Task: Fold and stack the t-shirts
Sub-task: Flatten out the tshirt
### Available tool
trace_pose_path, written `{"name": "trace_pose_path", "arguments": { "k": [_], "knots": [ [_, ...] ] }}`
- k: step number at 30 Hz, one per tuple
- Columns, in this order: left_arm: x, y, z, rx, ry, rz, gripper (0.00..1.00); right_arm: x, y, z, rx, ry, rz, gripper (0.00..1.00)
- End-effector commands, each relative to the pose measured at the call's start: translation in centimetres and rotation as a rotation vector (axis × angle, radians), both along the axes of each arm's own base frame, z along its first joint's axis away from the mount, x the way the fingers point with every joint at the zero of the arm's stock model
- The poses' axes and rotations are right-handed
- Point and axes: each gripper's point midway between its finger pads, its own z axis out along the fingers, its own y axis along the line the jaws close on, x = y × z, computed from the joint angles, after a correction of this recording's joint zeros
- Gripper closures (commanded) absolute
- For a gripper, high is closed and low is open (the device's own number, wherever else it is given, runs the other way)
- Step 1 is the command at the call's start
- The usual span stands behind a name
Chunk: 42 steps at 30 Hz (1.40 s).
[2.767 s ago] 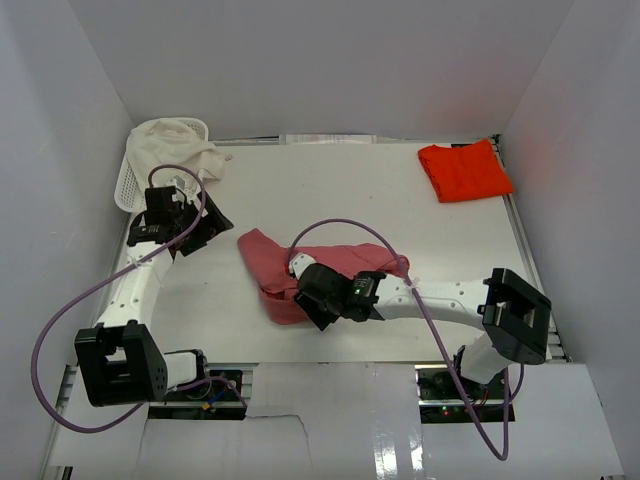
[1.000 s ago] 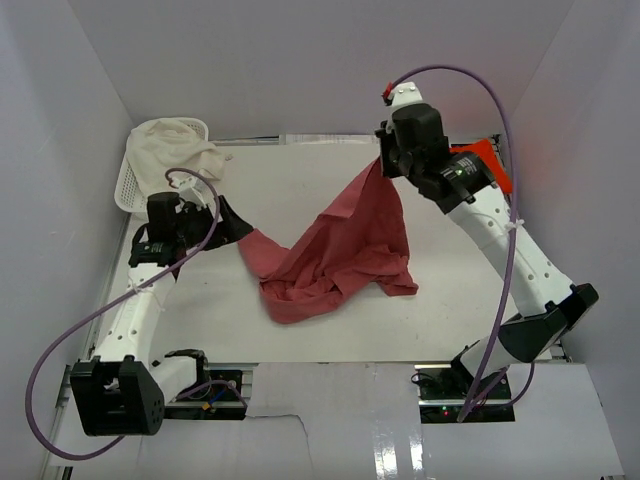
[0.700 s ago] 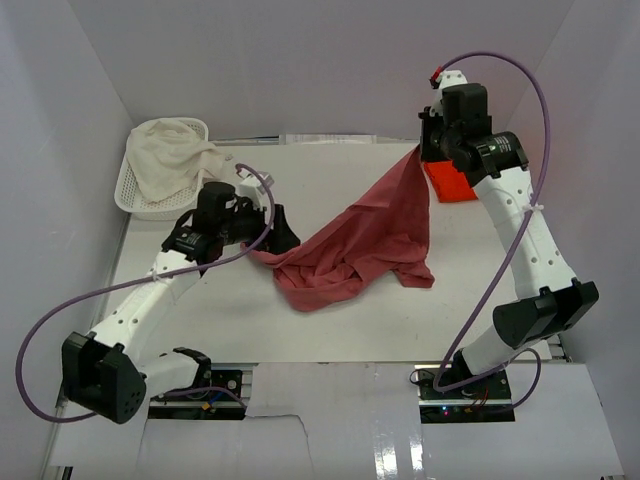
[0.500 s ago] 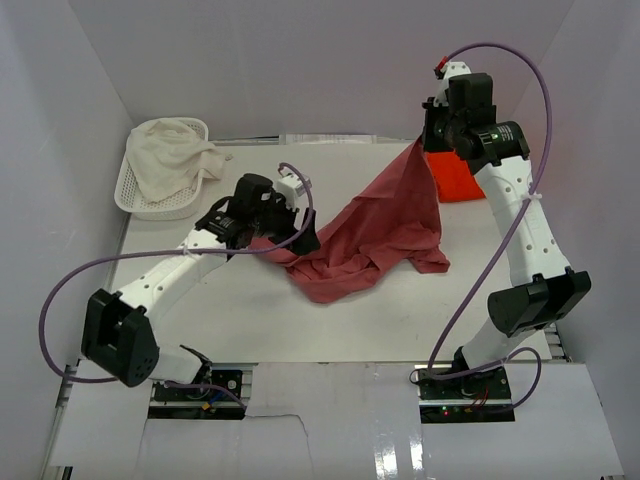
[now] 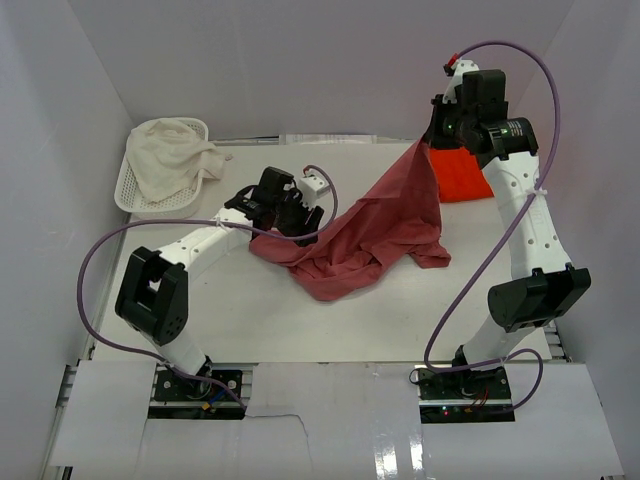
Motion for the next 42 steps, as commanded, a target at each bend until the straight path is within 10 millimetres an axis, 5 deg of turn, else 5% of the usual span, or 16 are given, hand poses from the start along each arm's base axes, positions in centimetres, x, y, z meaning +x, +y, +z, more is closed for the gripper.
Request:
{"name": "trace_pose_path", "arguments": {
  "k": [1, 9, 22, 27, 28, 29, 33, 36, 37, 39, 40, 42],
  "knots": [
    [0.1, -1.1, 1.1, -0.038, -0.036, -0.066, 0.37, 0.1, 0.3, 2.7, 0.024, -0.072, 0.019, 0.92],
    [-1.9, -2.1, 2.8, -0.131, -0.027, -0.137, 0.36, 0.4, 0.2, 2.0, 0.026, -0.056, 0.019, 0.92],
    [-2.0, -3.4, -1.7, -0.099, 0.112, -0.171, 0.45, 0.4, 0.4, 1.8, 0.036, -0.048, 0.026, 0.92],
    [-1.5, -3.9, -1.7, -0.087, 0.139, -0.175, 0.73, 0.2, 0.5, 2.4, 0.045, -0.059, 0.033, 0.92],
    [-1.4, -3.9, -1.8, -0.084, 0.152, -0.158, 0.96, 0.2, 0.6, 2.3, 0.047, -0.056, 0.035, 0.92],
    [-0.9, -3.7, -1.8, -0.066, 0.147, -0.13, 1.0, 0.2, 0.7, 2.4, 0.051, -0.057, 0.038, 0.92],
    [0.7, -3.0, 1.8, -0.032, 0.102, -0.005, 1.0, -0.1, 1.7, 2.3, 0.092, -0.038, 0.082, 0.92],
    [2.1, -2.0, 7.9, -0.043, 0.006, 0.109, 1.0, -0.5, 3.3, 2.9, 0.146, -0.021, 0.154, 0.92],
    [3.0, -2.2, 12.0, -0.083, -0.062, 0.132, 1.0, -0.8, 4.1, 4.2, 0.179, -0.041, 0.198, 0.92],
    [2.5, -1.1, 14.3, -0.046, -0.041, 0.179, 1.0, -1.5, 4.7, 6.0, 0.206, -0.062, 0.234, 0.92],
    [2.9, -1.3, 19.3, -0.115, -0.098, 0.201, 1.0, -2.0, 5.2, 7.3, 0.225, -0.082, 0.268, 0.92],
    [1.8, -0.6, 20.8, -0.102, -0.05, 0.233, 1.0, -3.7, 5.3, 10.8, 0.249, -0.158, 0.301, 0.92]
  ]
}}
